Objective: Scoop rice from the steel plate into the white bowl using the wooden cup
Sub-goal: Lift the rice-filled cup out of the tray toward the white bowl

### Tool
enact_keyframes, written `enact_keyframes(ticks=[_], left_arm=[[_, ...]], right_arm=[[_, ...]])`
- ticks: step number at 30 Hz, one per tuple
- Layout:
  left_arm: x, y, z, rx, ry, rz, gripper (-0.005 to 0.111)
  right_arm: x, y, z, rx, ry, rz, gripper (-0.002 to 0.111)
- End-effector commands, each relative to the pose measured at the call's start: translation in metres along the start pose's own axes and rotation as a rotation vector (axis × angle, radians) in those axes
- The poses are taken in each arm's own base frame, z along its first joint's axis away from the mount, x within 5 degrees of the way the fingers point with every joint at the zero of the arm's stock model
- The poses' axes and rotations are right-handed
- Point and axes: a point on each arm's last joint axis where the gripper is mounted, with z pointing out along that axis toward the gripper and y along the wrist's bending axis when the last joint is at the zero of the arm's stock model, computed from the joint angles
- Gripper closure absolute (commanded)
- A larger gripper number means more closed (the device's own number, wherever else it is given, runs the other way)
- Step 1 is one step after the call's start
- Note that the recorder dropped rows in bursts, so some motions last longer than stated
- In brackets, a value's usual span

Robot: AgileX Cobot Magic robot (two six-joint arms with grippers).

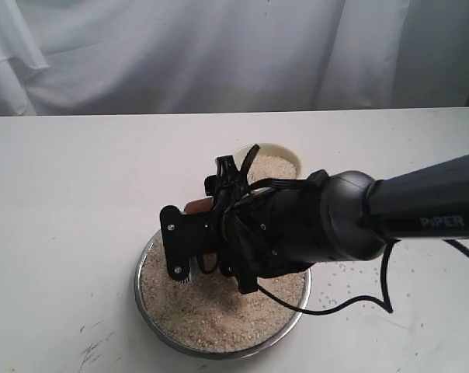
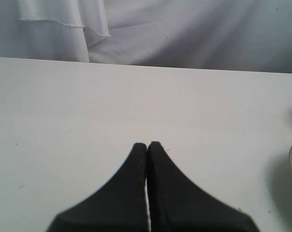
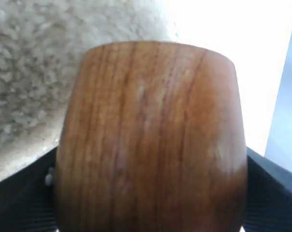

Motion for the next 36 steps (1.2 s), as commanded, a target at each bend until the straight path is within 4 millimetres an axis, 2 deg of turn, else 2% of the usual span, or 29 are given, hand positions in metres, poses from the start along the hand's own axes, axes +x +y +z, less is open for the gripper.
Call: enact_keyframes(ticks=[1,5,7,11,13,16,24,28,36], left_arm=[[0.0,0.0,0.0,0.003,-0.012,0.002,0.107],[0.0,0.0,0.0,0.003,-0.012,0.002,0.107],[0.0,0.0,0.0,0.003,-0.012,0.002,0.107],[0.0,0.0,0.0,0.003,-0.012,0.002,0.107],[0.0,0.0,0.0,0.003,-0.012,0.002,0.107],[0.0,0.0,0.0,0.003,-0.012,0.002,0.107],[0.0,0.0,0.0,0.003,-0.012,0.002,0.107],[0.0,0.0,0.0,0.003,-0.012,0.002,0.107],[0.0,0.0,0.0,0.003,-0.012,0.002,0.107]], right_arm=[[0.011,-0.007,0.001,-0.024,-0.02,0.116,0.108],[0.025,-0.014,0.01,-0.092,-0.134,0.37,0.108],[0.032,-0.016,0.013,-0.103,-0.16,0.442,0.108],[0.047,0.0,0.014,-0.158,-0.216,0.485,0.108],[0.055,0.005,0.009,-0.174,-0.297,0.528,0.108],[0.062,-0.003,0.0,-0.157,-0.431,0.668,0.108],[0.085,-0.016,-0.022,-0.1,-0.611,0.821,0.108],[0.09,-0.017,-0.028,-0.112,-0.697,0.877,0.108],[0.084,-0.005,-0.039,-0.214,-0.854,0.932,0.108]])
